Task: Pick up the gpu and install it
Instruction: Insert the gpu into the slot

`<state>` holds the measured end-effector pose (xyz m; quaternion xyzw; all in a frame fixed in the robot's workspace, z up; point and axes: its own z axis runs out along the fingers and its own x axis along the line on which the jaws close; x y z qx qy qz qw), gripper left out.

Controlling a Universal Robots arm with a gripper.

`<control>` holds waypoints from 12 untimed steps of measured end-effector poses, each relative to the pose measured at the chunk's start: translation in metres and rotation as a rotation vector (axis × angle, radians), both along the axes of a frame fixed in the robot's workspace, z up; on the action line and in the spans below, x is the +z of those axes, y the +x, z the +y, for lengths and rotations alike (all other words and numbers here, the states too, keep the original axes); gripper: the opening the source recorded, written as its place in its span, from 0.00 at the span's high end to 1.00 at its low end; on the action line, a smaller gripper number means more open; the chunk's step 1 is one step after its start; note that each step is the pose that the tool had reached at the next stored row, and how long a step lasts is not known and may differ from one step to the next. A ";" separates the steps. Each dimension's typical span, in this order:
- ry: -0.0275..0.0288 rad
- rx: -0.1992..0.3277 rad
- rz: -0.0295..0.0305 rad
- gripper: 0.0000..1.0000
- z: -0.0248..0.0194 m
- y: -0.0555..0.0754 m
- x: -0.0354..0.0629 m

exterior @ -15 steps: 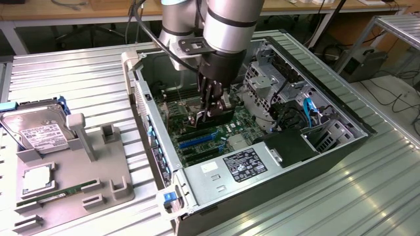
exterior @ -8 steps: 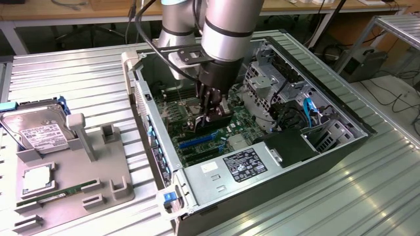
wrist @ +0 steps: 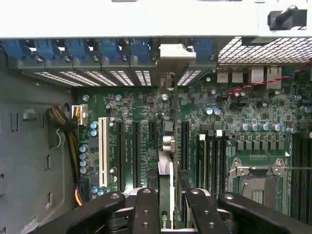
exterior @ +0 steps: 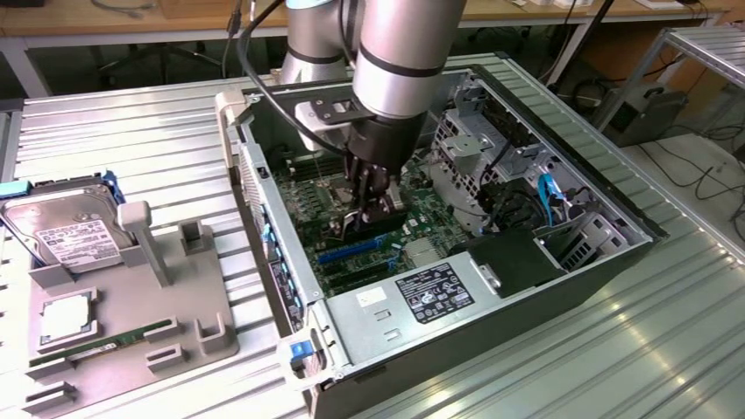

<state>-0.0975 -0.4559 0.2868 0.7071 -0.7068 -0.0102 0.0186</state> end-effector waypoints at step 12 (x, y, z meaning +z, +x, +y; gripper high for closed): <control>-0.0002 -0.043 0.0001 0.74 -0.0003 -0.001 -0.0070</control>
